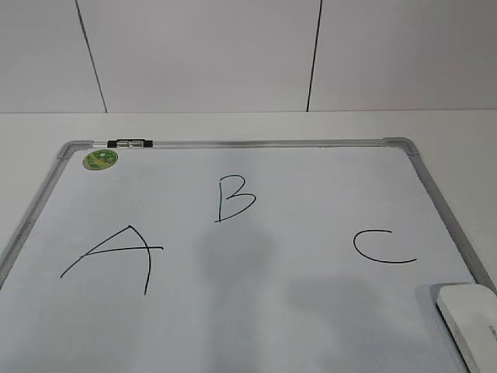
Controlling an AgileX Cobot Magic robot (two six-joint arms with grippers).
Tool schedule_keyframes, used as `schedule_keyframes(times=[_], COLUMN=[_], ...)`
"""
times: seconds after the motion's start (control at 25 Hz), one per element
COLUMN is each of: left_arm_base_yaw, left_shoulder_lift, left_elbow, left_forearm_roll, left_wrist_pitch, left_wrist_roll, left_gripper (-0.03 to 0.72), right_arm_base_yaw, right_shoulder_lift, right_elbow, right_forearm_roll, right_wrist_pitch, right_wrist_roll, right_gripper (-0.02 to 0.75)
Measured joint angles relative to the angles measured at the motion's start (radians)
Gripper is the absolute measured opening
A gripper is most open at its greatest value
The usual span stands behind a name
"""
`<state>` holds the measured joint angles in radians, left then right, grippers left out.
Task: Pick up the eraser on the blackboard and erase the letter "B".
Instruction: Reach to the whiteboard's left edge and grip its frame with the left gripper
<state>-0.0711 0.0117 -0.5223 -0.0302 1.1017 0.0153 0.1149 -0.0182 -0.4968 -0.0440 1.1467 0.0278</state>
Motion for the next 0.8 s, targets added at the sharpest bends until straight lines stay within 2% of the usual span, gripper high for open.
schedule_keyframes(times=[0.64,0.8], left_arm_base_yaw=[0.000,0.000], left_shoulder_lift=[0.000,0.000], left_elbow=[0.000,0.000], left_forearm_roll=[0.000,0.000], left_wrist_pitch=[0.000,0.000], left_wrist_roll=[0.000,0.000], left_gripper=[0.235,0.235], right_arm_base_yaw=[0.000,0.000], right_shoulder_lift=[0.000,0.062], right_elbow=[0.000,-0.002], right_forearm_roll=[0.000,0.000], right_wrist_pitch=[0.000,0.000], right_wrist_roll=[0.000,0.000], right_gripper=[0.584,0.584])
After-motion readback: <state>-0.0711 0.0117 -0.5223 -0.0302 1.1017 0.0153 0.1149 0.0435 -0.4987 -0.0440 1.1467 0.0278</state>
